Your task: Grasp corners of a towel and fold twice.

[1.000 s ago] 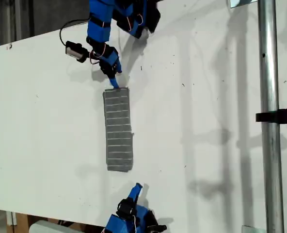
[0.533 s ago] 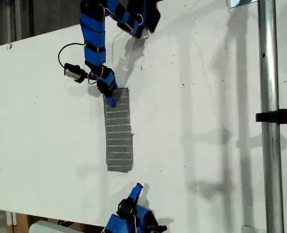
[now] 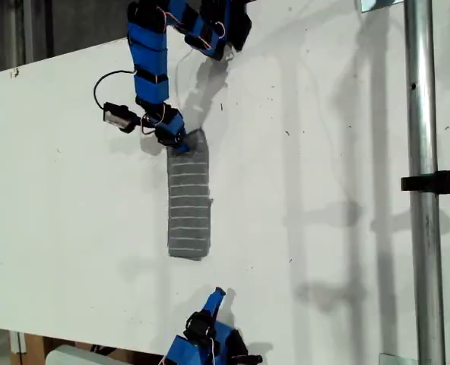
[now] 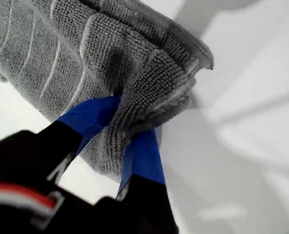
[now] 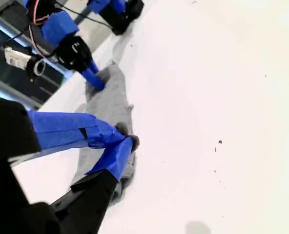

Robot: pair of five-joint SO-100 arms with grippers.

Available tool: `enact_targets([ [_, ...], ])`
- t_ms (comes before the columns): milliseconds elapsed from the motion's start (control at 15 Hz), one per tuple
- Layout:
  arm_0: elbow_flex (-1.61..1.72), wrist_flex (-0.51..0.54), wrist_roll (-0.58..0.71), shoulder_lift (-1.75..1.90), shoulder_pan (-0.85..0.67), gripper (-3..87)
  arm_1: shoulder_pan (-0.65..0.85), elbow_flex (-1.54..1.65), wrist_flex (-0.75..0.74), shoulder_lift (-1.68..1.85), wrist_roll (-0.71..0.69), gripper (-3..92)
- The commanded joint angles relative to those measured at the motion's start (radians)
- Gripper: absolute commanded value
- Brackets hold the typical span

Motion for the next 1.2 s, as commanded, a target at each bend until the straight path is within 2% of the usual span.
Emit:
enact_targets([
  [0,-0.012,-0.009,0.000,0.006,0.011,-2.6,0.018,0.071,0.262,0.319,0.003,-0.2],
  [200,-0.009,-0.011,0.009,0.006,0.008,-2.6,-0.031,0.110,0.627,0.723,0.063,-0.2],
  [267,-0.008,-0.012,0.011,0.006,0.008,-2.6,-0.069,0.101,0.713,0.822,0.097,-0.2],
  [333,-0.008,-0.012,0.012,0.006,0.009,-2.6,-0.106,0.089,0.739,0.891,0.118,-0.2],
  [400,-0.005,-0.014,0.014,0.006,0.011,-2.6,-0.147,0.091,0.627,0.891,0.112,-0.2],
  [467,-0.002,-0.018,0.020,0.006,0.006,-2.6,-0.187,0.080,0.466,0.787,0.094,-0.2],
  [600,-0.002,-0.018,0.021,0.006,0.009,-2.6,-0.227,-0.029,0.236,0.520,0.057,-0.2],
  [800,0.006,-0.021,0.020,0.006,0.011,-2.6,-0.227,-0.216,0.083,0.264,0.017,-0.2],
  [1000,0.005,-0.025,0.023,0.006,0.014,-2.6,-0.215,-0.268,-0.092,0.115,0.005,-0.2],
  [1067,0.005,-0.023,0.023,0.006,0.014,-2.6,-0.212,-0.273,-0.149,0.087,0.008,8.1],
  [1133,0.005,-0.023,0.023,0.006,0.014,-2.6,-0.212,-0.267,-0.229,0.087,0.005,12.5],
])
